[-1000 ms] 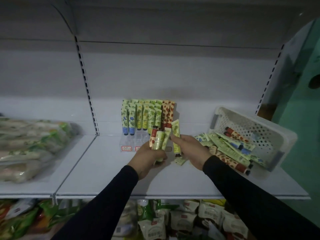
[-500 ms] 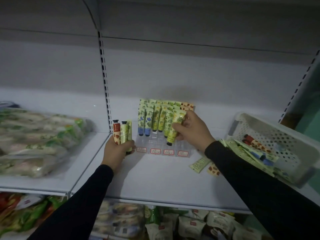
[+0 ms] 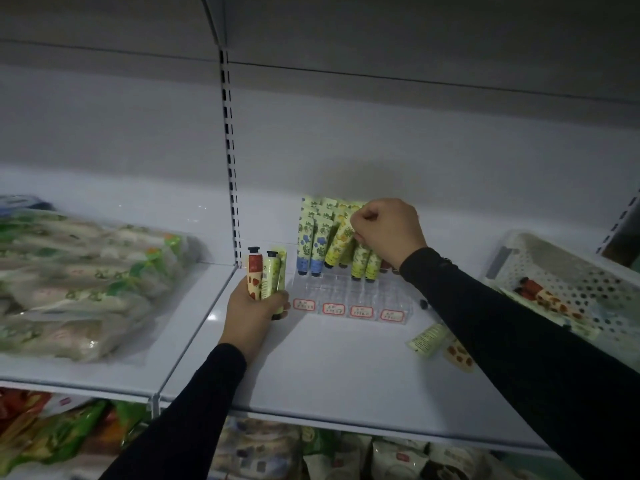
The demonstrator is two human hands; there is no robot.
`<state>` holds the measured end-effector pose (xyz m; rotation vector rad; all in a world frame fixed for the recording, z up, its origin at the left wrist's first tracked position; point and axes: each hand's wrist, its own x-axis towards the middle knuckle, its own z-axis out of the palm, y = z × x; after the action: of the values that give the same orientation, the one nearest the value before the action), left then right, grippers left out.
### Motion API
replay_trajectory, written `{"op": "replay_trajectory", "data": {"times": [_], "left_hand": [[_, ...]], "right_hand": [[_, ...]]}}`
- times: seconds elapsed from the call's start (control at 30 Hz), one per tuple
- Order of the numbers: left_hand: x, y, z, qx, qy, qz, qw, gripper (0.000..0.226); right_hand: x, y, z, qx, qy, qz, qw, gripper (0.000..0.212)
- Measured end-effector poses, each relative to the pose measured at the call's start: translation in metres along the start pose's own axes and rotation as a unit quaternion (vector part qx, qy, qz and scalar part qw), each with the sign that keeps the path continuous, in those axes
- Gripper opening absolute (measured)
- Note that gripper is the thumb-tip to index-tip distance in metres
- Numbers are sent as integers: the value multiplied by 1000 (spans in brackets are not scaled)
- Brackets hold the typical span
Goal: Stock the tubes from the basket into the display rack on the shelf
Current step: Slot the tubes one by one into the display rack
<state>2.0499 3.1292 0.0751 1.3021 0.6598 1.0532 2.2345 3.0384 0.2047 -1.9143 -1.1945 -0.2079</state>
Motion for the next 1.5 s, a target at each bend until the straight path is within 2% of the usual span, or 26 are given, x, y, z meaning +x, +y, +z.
{"op": "replay_trajectory", "data": {"times": [0.4, 0.7, 1.3, 1.5], "left_hand": [[3, -5, -3, 0, -12, -2, 1000, 21], [4, -6, -3, -4, -12, -6, 1000, 20], [4, -7, -2, 6, -11, -14, 1000, 20], [4, -7, -2, 2, -7, -17, 1000, 19]], "right_hand": [[11, -4, 17, -116, -22, -44, 992, 27], [15, -8, 20, -125, -36, -71, 989, 30], [19, -1, 21, -115, -55, -66, 990, 37], [19, -5, 21, -139, -54, -81, 986, 46]]}}
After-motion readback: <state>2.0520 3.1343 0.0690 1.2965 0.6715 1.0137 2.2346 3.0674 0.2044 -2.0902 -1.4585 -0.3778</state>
